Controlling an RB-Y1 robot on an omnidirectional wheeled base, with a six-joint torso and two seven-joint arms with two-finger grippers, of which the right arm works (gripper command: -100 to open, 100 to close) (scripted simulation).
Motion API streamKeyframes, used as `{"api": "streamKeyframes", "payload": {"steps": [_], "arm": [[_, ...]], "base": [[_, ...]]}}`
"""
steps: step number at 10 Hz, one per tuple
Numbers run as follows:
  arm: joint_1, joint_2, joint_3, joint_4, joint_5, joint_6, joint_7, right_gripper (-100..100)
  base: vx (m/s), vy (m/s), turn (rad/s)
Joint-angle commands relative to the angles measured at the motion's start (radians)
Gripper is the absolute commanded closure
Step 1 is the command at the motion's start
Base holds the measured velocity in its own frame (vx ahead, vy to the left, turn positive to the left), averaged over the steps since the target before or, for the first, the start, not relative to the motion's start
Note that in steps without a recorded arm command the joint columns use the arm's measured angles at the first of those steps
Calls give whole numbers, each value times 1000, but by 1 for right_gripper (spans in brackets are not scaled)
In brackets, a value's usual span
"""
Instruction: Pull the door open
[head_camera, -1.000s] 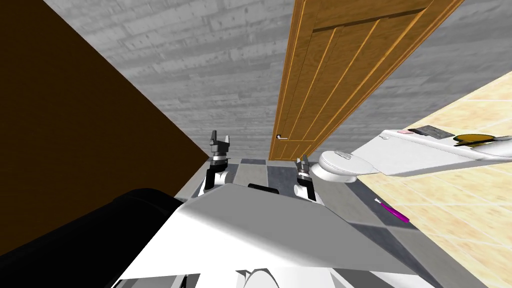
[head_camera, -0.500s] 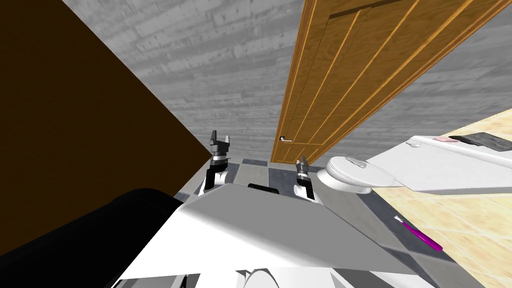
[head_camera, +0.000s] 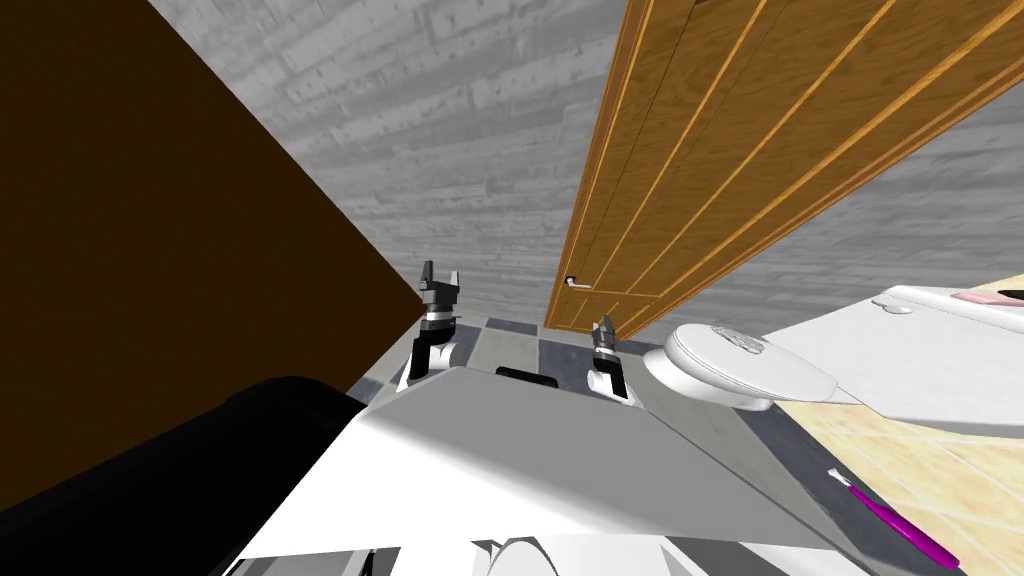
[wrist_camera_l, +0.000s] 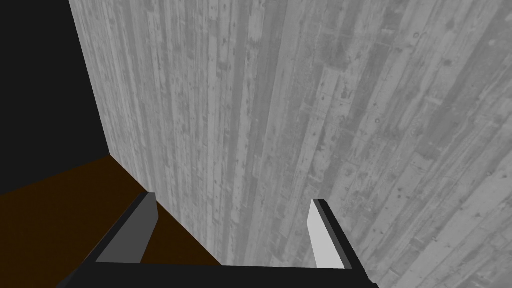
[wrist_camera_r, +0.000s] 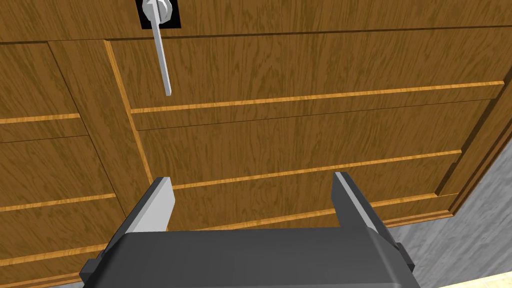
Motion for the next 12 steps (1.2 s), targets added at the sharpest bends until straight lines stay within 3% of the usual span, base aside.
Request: {"api": "streamKeyframes", "payload": {"steps": [1, 12], "arm": [[-17, -4, -5, 43, -3, -9, -4, -100], [-127, -21, -39, 317, -19, -58, -24, -100]], "base": [[70, -28, 140], [83, -45, 114]]}}
